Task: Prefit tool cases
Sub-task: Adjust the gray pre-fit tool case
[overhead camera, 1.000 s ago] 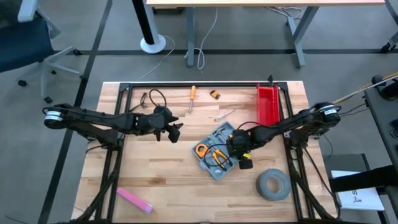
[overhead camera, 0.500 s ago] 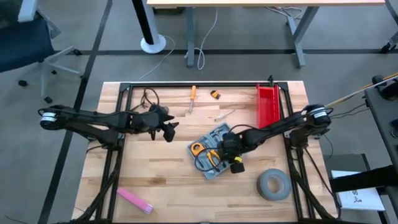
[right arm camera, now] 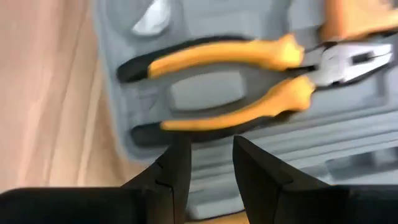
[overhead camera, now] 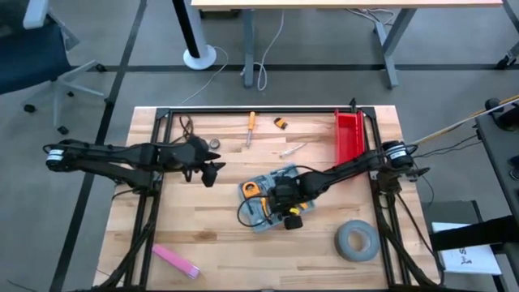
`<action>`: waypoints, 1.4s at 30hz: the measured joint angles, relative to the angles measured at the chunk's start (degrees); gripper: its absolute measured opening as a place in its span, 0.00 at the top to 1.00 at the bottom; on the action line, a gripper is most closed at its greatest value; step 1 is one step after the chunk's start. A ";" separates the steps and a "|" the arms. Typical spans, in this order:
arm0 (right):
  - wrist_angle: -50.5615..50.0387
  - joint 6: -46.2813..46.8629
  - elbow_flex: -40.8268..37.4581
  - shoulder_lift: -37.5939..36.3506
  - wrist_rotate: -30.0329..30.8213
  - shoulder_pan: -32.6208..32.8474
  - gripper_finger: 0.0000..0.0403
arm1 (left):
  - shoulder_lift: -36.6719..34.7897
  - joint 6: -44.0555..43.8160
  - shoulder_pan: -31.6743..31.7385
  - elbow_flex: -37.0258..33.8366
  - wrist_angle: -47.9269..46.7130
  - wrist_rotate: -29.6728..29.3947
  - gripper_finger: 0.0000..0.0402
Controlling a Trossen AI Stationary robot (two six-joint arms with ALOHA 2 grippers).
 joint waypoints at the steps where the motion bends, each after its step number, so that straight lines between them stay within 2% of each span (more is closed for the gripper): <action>1: 0.07 -0.37 0.27 -0.09 0.70 -0.22 0.75 | -0.22 0.00 0.00 0.00 0.18 0.00 0.49; 6: -0.27 -2.94 1.17 -0.26 4.69 -1.69 0.73 | -0.64 -0.93 0.00 0.00 -0.05 0.40 0.49; 12: -6.74 -1.98 1.96 -2.03 5.26 -3.75 0.72 | -0.28 -1.56 0.00 0.00 -0.29 1.93 0.49; 23: -9.34 -1.72 0.98 -4.57 1.33 -2.09 0.77 | 0.73 -1.18 0.00 0.00 -0.39 1.92 0.49; 30: -17.93 2.11 -2.47 -4.83 1.59 -2.24 0.80 | 0.73 -1.19 -0.11 0.00 -0.53 1.92 0.49; 42: -17.25 7.13 -9.34 -9.16 0.96 -1.06 0.80 | 0.73 -1.08 -0.11 -0.02 -0.53 1.92 0.49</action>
